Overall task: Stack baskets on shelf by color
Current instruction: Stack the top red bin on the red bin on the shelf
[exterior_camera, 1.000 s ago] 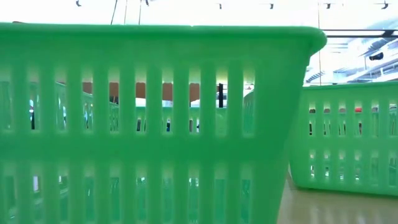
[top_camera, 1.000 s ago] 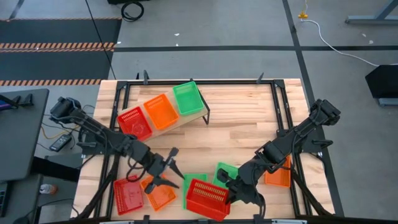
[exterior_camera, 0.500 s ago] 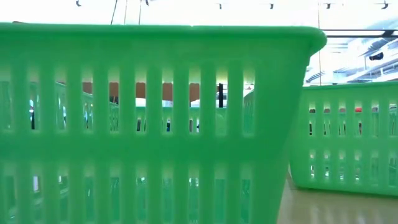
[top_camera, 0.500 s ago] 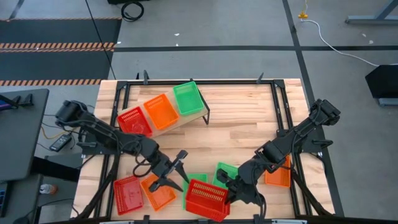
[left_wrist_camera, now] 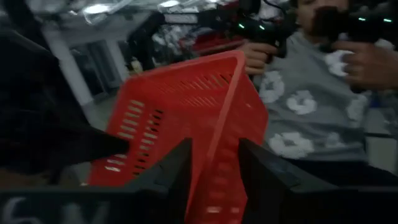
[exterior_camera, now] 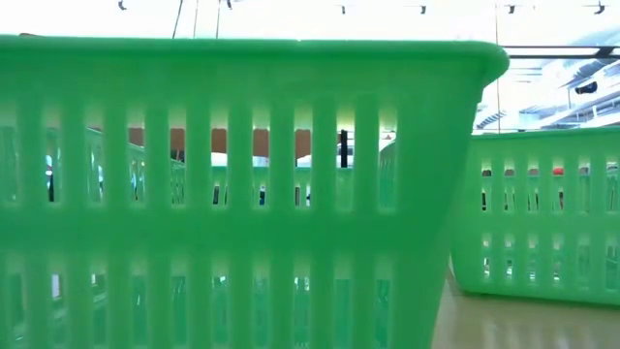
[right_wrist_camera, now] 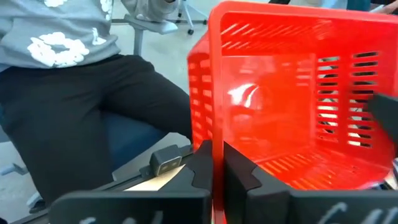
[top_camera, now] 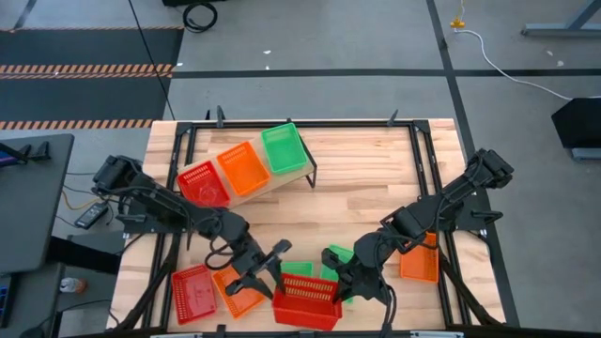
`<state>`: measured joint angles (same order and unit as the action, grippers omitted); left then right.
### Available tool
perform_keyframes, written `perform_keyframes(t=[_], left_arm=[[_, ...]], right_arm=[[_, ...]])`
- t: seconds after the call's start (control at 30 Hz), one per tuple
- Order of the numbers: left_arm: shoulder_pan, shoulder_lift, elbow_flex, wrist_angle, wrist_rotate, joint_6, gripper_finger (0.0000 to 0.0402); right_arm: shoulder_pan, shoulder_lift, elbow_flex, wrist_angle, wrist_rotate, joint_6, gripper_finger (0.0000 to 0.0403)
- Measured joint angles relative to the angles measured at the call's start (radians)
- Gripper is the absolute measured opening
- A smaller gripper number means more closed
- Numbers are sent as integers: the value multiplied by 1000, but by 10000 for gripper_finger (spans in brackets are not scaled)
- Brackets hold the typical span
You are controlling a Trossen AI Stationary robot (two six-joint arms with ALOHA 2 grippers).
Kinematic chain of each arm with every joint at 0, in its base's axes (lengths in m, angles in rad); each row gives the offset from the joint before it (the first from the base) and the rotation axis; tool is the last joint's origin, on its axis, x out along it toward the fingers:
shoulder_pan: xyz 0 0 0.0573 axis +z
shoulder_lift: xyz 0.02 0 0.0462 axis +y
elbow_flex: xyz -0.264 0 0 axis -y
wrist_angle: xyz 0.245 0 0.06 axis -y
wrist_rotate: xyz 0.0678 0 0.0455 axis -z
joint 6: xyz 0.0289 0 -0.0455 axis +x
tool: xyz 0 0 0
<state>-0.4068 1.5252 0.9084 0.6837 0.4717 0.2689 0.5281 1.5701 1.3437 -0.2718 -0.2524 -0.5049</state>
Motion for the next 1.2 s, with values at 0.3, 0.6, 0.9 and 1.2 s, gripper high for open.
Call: perform_keyframes(t=[0.3,0.6,0.9,1.2], left_arm=[[-2,12,36,-96,89,72,12],[1,12,36,-94,91,65,10],[2,12,36,-91,73,56,10],[6,12,37,-189,71,2,10]], right_arm=[[0,0,-1,-20,24,31,26],[0,0,0,-31,10,109,58],[-1,0,1,-73,-49,215,129],[0,-17,1,-47,30,109,201]])
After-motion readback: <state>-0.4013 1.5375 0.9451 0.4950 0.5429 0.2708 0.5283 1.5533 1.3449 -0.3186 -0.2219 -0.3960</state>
